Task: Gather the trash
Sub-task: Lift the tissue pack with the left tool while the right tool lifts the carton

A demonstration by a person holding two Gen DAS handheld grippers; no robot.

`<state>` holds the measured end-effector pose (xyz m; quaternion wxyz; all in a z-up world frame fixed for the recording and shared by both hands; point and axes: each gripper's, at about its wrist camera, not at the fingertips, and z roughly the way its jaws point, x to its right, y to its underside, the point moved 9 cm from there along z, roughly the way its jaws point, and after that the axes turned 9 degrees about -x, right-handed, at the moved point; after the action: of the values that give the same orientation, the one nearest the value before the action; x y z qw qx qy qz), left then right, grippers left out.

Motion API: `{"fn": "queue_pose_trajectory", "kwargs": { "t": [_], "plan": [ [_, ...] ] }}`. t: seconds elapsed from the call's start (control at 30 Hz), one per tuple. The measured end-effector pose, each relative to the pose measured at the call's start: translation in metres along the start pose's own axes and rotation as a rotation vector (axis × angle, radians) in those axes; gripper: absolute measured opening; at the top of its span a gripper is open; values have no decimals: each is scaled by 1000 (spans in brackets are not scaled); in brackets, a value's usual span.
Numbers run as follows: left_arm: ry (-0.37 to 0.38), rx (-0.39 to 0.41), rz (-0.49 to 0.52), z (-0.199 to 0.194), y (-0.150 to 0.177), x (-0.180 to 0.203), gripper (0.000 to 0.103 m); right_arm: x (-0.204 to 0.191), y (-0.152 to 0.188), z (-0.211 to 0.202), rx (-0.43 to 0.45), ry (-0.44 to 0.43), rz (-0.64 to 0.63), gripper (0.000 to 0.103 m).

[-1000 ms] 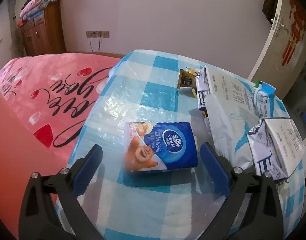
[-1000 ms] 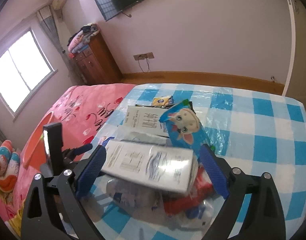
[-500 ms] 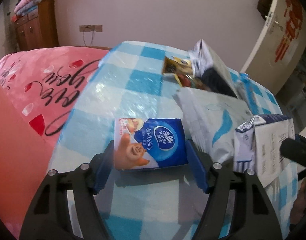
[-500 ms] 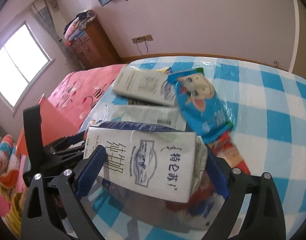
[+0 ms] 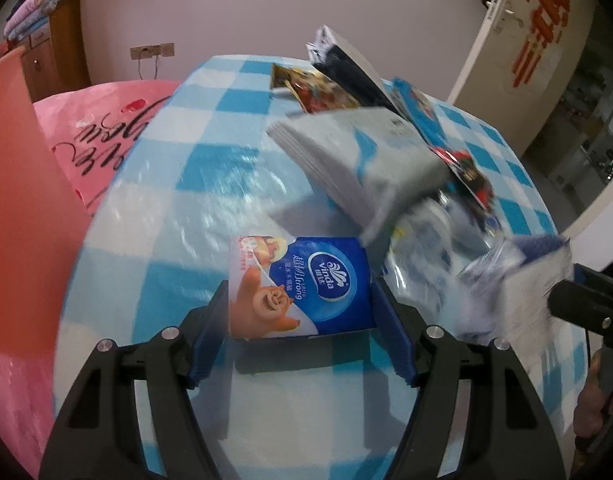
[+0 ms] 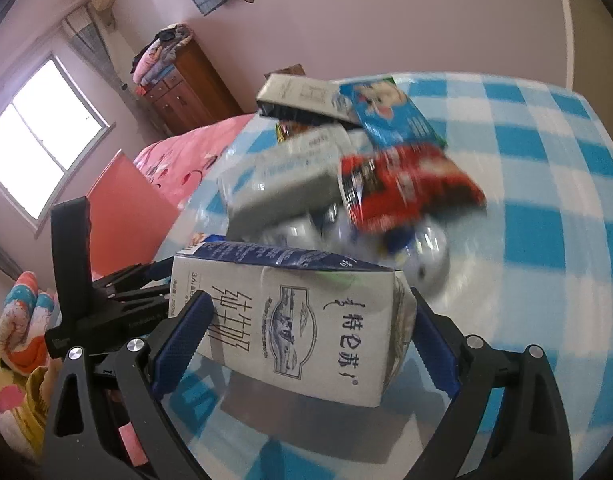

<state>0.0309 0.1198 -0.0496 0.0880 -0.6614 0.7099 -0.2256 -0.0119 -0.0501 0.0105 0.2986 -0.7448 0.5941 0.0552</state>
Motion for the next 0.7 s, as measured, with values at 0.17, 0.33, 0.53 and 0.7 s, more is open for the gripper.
{"fn": "queue_pose_trajectory", "kwargs": {
  "t": [0.17, 0.33, 0.53, 0.7],
  "plan": [
    [13, -8, 13, -10, 24, 8, 70, 8, 36, -7, -39, 58, 12, 94],
    [-5, 0, 16, -20, 41, 6, 70, 5, 48, -23, -25, 158, -61, 94],
    [8, -3, 7, -30, 60, 2, 70, -1, 64, -23, -26, 120, -11, 94],
    [5, 0, 14, -36, 69, -2, 70, -6, 50, -35, 22, 164, -66, 94]
  ]
}}
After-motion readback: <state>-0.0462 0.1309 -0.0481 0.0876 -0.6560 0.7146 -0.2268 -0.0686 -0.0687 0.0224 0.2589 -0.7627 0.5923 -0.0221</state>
